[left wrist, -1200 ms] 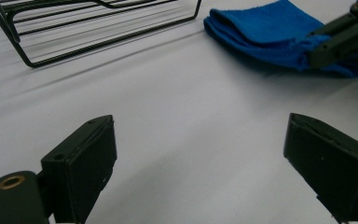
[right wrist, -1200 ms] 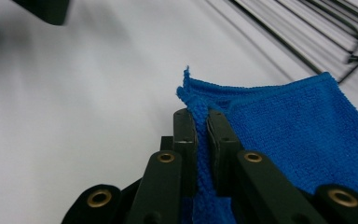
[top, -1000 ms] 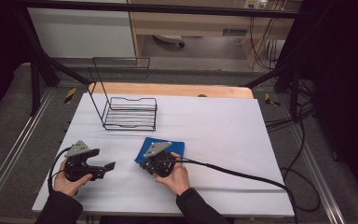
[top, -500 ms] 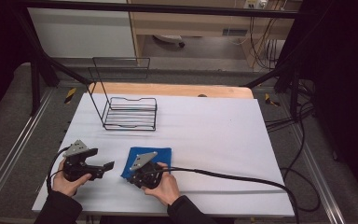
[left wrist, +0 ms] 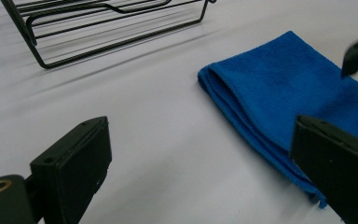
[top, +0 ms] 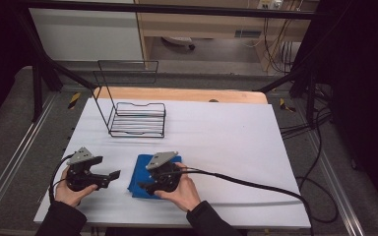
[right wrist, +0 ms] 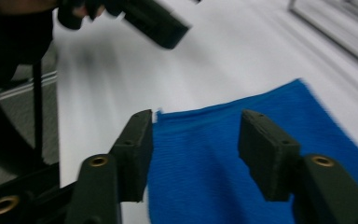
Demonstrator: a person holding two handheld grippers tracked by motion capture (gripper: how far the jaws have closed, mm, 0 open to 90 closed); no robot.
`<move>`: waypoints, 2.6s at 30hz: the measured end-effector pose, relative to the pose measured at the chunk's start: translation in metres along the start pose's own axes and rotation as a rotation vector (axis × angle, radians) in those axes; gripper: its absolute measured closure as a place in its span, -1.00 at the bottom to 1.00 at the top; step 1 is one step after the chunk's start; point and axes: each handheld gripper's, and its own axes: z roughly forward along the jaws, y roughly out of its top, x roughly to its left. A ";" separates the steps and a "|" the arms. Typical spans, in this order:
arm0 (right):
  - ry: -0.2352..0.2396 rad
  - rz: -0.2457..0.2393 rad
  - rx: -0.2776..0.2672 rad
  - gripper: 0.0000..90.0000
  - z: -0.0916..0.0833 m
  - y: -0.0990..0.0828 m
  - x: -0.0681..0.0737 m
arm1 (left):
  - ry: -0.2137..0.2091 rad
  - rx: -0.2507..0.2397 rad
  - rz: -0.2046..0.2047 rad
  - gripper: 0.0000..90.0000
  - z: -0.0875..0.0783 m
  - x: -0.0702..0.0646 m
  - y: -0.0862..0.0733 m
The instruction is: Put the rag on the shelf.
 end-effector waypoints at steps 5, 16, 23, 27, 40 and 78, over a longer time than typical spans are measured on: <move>-0.075 0.038 -0.008 -0.35 -0.015 -0.005 -0.017 | 0.001 0.001 -0.002 -0.87 0.000 -0.001 0.002; -0.149 0.165 0.001 -0.79 -0.045 -0.037 -0.053 | 0.003 0.031 0.035 -0.87 0.010 -0.010 0.013; -0.201 0.204 0.015 -0.87 -0.053 -0.057 -0.064 | 0.007 0.048 0.048 -0.84 0.019 -0.014 0.026; -0.217 0.226 0.009 -0.90 -0.062 -0.068 -0.069 | 0.006 0.057 0.040 -0.82 0.028 -0.013 0.035; -0.243 0.267 -0.008 -0.93 -0.075 -0.081 -0.073 | 0.037 0.104 0.020 -0.63 0.066 -0.016 0.056; -0.219 0.279 -0.028 -0.89 -0.074 -0.080 -0.073 | 0.022 0.218 -0.067 0.53 0.105 -0.021 0.042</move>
